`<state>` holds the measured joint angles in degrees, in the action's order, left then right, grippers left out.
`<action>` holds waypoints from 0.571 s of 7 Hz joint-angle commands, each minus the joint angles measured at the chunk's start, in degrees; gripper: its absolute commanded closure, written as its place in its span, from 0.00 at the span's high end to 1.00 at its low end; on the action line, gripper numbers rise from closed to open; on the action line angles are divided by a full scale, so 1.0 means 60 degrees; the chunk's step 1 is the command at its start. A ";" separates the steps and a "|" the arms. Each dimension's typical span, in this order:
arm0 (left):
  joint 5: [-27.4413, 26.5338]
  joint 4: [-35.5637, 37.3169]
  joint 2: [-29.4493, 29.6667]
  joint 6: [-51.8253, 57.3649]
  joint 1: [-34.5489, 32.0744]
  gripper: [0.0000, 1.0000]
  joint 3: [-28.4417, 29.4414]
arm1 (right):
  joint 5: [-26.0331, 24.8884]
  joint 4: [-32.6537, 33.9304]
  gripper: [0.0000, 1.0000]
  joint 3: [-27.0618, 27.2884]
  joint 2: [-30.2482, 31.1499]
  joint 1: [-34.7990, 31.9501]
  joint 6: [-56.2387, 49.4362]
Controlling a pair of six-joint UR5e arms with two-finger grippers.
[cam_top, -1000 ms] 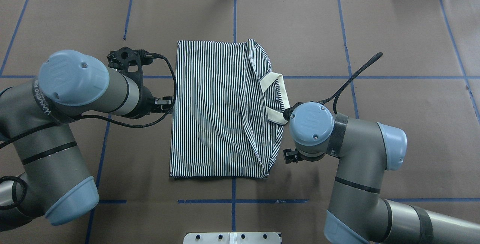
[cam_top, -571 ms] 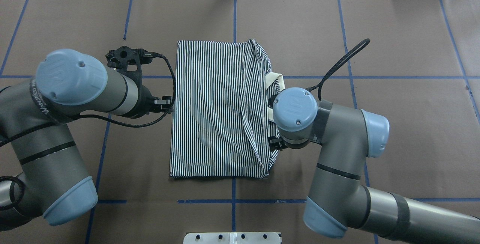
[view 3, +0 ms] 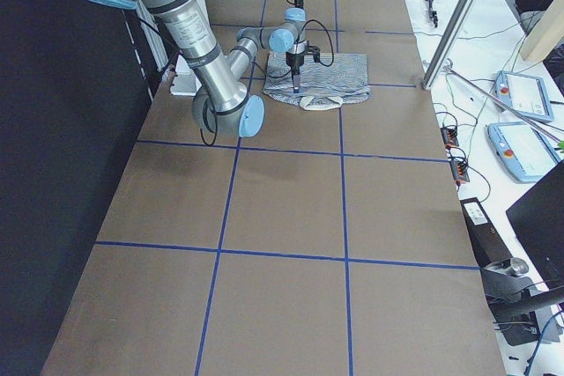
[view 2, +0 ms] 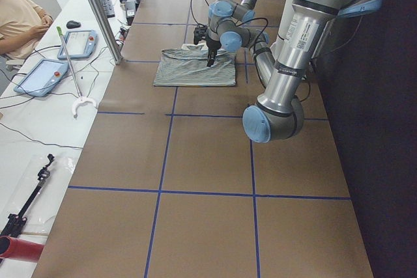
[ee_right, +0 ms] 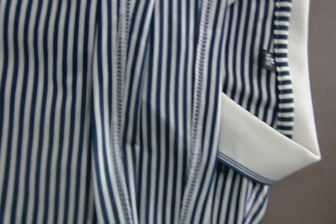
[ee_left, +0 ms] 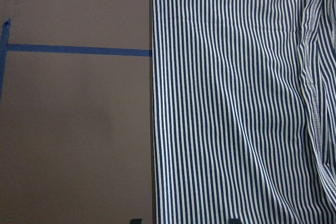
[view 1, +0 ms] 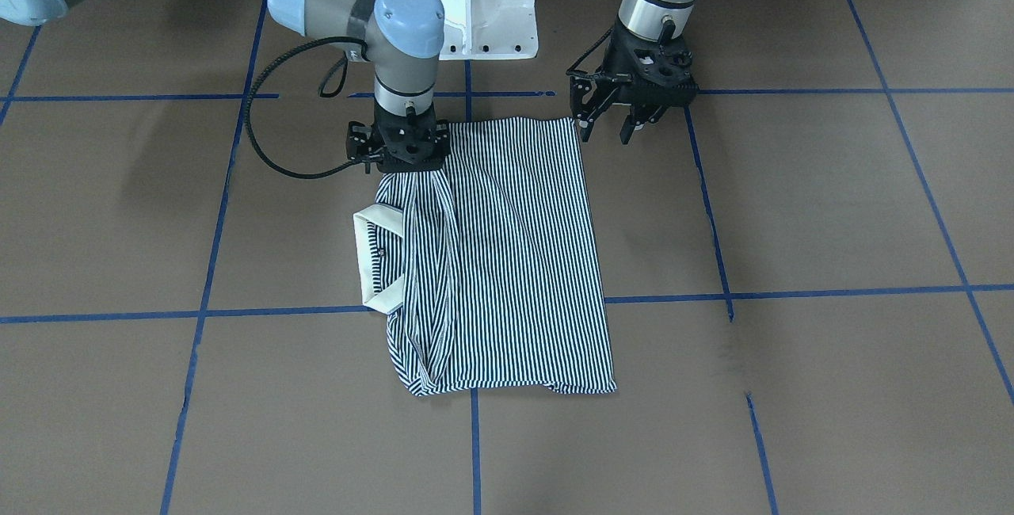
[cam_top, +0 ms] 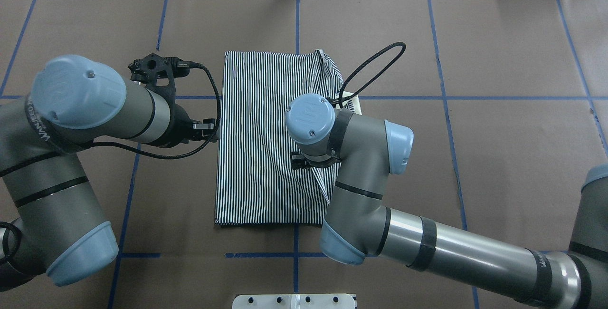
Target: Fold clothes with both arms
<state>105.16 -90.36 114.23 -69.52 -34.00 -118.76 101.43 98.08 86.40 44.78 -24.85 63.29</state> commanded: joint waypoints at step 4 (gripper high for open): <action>0.0008 0.0002 -0.0069 0.0000 -0.0031 0.63 -0.0114 | 0.0014 -0.0073 1.00 -0.0513 -0.0155 -0.0150 -0.0133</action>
<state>105.20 -90.35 113.92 -69.52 -34.17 -119.39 101.43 97.39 83.38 43.53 -25.36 62.80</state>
